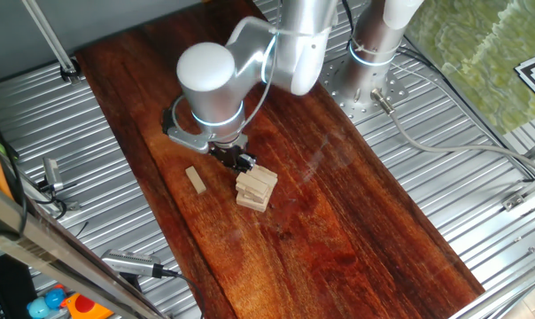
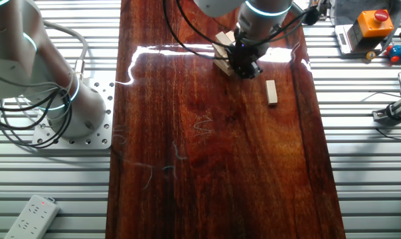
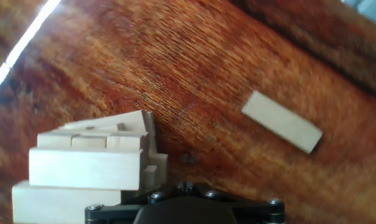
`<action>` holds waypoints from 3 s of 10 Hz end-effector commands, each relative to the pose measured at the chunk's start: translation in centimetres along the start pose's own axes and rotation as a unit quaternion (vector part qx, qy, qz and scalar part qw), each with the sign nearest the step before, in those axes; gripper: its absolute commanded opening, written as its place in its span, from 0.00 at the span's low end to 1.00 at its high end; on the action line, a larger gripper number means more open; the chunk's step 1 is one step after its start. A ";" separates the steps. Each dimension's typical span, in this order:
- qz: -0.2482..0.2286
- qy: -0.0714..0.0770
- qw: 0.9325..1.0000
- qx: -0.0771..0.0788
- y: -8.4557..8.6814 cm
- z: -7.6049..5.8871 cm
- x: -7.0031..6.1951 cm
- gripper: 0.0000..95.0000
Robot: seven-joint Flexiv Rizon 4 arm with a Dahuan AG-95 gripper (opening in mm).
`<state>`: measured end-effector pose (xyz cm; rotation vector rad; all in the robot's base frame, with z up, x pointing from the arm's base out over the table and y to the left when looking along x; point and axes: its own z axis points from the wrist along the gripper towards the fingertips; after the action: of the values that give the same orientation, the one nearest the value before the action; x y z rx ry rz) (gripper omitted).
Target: Play Jenga
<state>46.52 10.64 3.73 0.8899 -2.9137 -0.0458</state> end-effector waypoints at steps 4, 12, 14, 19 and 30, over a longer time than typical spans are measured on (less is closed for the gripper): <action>-0.386 0.002 0.916 0.112 -0.5 0.0 0.7 0.00; -0.422 -0.006 0.900 0.109 -2.3 -1.2 1.1 0.00; -0.437 -0.005 0.893 0.110 -2.9 -1.5 1.1 0.00; -0.464 -0.006 0.879 0.113 -4.3 -1.4 0.7 0.00; -0.515 -0.001 0.849 0.118 -7.5 -1.6 0.0 0.00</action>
<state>50.85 4.43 5.00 2.3448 -2.0863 0.2333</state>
